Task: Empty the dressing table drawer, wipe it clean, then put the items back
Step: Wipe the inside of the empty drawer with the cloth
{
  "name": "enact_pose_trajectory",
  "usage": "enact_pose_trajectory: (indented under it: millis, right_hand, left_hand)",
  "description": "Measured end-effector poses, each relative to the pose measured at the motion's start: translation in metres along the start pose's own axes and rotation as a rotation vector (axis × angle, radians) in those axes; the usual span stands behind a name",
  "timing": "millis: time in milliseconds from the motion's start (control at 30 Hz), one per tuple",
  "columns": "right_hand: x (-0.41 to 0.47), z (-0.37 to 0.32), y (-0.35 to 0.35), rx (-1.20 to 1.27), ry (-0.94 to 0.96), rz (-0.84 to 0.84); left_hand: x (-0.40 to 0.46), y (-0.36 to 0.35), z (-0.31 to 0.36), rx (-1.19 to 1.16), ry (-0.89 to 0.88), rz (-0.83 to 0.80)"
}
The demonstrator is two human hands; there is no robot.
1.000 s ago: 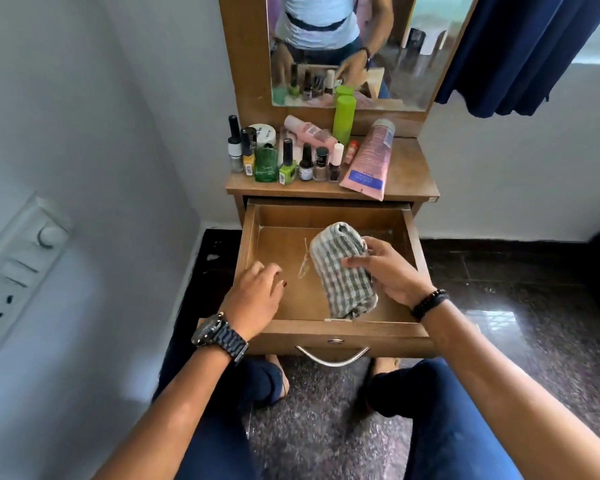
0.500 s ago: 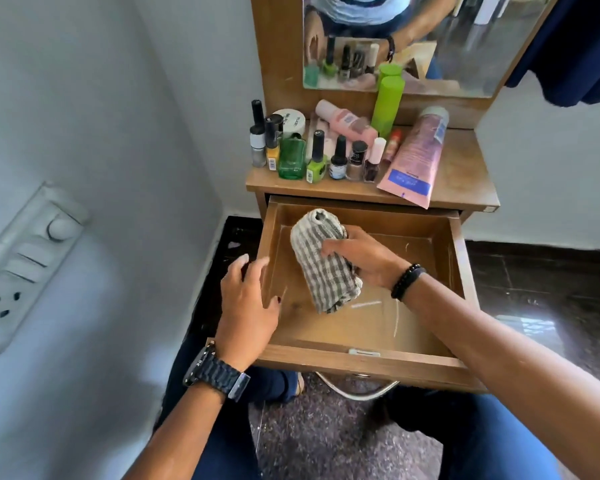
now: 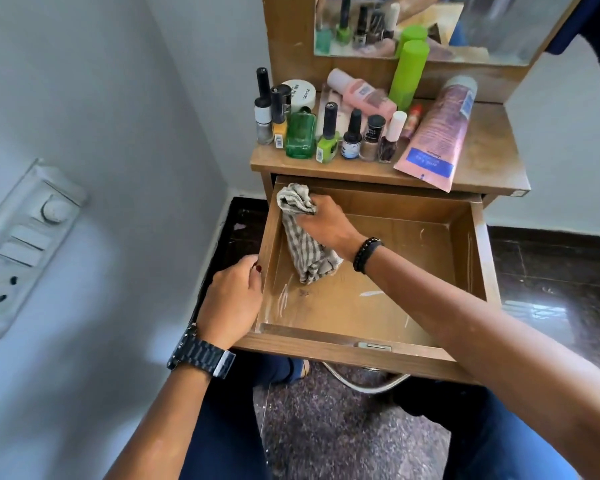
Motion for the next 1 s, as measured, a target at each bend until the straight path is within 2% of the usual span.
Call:
enact_pose_trajectory:
  millis: [67, 200, 267, 467, 533, 667, 767, 867, 1000]
  right_hand:
    - [-0.013, 0.000, 0.000, -0.005, 0.010, -0.090]
    - [-0.059, 0.010, -0.013, -0.085, -0.080, -0.431]
    - [-0.073, 0.010, -0.020, -0.113, -0.111, -0.497]
    - [-0.052, 0.005, -0.016, -0.036, -0.257, -0.438]
    - [-0.028, 0.006, -0.010, 0.061, -0.319, -0.319]
    - [0.012, 0.004, -0.004, 0.271, -0.384, 0.051]
    - [0.011, 0.003, -0.009, 0.243, -0.318, 0.149]
    - [-0.007, 0.005, -0.008, 0.124, -0.275, -0.008]
    - [-0.063, 0.005, -0.022, -0.161, -0.271, -0.439]
  left_hand:
    - [0.000, -0.001, -0.001, -0.006, 0.016, -0.002]
    - [0.001, -0.002, -0.005, -0.022, 0.044, -0.013]
    - [0.001, -0.001, -0.006, -0.028, 0.059, -0.016]
    - [0.000, -0.002, -0.008, -0.019, 0.057, -0.030]
    - [0.000, -0.001, -0.008, -0.026, 0.065, -0.023]
    - [-0.001, -0.001, -0.008, -0.030, 0.058, -0.027]
    - [0.000, -0.001, -0.009, -0.030, 0.057, -0.032]
    - [0.001, -0.002, -0.010, -0.035, 0.048, -0.039]
    - [0.002, -0.002, -0.011, -0.068, 0.045, -0.025]
Point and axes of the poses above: each hand's wrist, its own x-axis towards the middle knuckle, its own y-axis out of the back of the hand, z = x × y, the point moved 5 cm from there along x, towards the middle knuckle, and after that the axes turned 14 degrees about z, right-handed, at the moved point
